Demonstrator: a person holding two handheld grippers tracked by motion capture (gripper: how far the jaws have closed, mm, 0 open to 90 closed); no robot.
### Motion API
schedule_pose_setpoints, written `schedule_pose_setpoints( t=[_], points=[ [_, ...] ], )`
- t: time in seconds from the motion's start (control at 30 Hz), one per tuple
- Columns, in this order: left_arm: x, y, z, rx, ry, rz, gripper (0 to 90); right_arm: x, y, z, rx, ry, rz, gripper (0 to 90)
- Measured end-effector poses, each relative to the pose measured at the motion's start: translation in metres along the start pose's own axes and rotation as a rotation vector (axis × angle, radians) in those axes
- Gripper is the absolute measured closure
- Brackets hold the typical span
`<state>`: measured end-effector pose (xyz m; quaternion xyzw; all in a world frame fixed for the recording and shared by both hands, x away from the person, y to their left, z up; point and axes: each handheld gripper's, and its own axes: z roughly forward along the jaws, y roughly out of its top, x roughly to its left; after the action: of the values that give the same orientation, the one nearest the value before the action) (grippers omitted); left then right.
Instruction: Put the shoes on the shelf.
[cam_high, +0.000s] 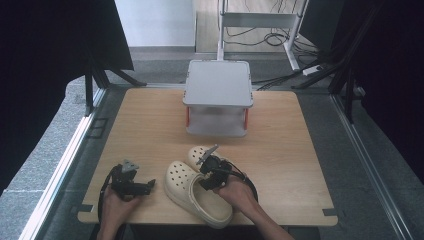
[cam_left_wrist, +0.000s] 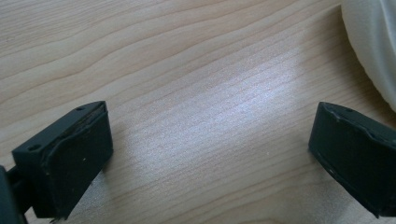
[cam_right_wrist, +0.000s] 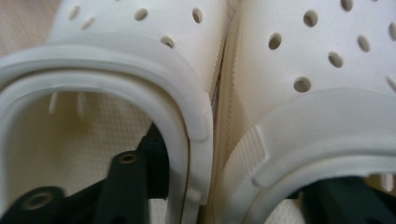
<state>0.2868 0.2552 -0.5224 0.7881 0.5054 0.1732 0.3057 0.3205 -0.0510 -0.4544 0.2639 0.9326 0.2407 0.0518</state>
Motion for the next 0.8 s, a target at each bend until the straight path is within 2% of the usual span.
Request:
schedule_pose_setpoints(
  t=[0.03, 0.2, 0.47, 0.6, 0.8],
  points=[
    [0.000, 0.000, 0.000, 0.000, -0.001, 0.000, 0.0, -0.001, 0.001, 0.001, 0.010, 0.015, 0.021, 60.3],
    [0.000, 0.000, 0.000, 0.000, 0.000, 0.001, 0.0, -0.002, 0.002, 0.000, 0.021, 0.031, 0.044, 64.3],
    [0.000, 0.000, 0.000, 0.001, -0.002, 0.004, 0.0, -0.002, 0.001, -0.004, 0.027, 0.011, 0.028, 65.8],
    [0.000, 0.000, 0.000, 0.001, -0.002, 0.004, 0.0, -0.003, 0.001, -0.012, 0.019, 0.028, 0.041, 65.7],
    [0.000, 0.000, 0.000, 0.001, -0.002, 0.003, 0.0, -0.006, 0.004, -0.031, 0.001, 0.025, 0.044, 65.7]
  ],
)
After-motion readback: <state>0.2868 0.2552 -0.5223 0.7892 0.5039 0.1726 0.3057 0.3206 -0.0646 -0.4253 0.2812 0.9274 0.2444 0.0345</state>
